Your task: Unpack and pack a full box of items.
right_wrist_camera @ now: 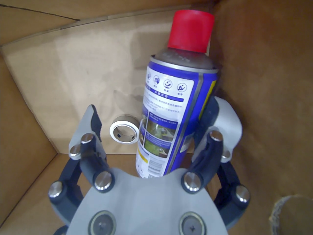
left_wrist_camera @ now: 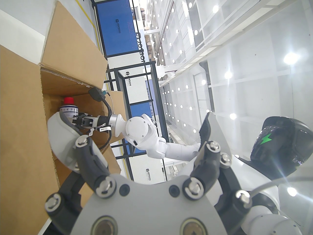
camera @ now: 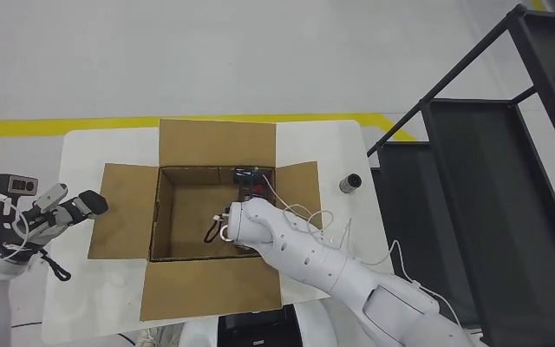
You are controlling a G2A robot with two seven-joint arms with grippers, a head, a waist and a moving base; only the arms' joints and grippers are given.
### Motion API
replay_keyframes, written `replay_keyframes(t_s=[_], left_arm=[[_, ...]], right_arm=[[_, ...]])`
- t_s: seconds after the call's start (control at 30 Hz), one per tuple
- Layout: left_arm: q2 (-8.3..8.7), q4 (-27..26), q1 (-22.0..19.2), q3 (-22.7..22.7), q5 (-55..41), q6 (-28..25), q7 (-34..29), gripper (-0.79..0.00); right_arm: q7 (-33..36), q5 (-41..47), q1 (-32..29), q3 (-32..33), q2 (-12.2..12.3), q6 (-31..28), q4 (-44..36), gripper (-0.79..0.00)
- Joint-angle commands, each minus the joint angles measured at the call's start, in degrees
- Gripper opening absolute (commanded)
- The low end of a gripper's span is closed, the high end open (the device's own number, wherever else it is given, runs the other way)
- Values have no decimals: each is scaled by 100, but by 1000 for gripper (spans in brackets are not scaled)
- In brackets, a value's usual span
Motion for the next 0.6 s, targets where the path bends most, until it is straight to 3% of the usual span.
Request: replay_keyframes(t_s=[0.0,0.37,0.57], left_arm=[[0,0,0,0,0,0,0,0],[0,0,0,0,0,0,0,0],[0,0,0,0,0,0,0,0]], right_arm=[[-2,32,22,-16,-3,2,33,-785],[-2,123,31,-35,-15,2,-31,-785],[105,84,-71,-56,85,-104,-710,-785]])
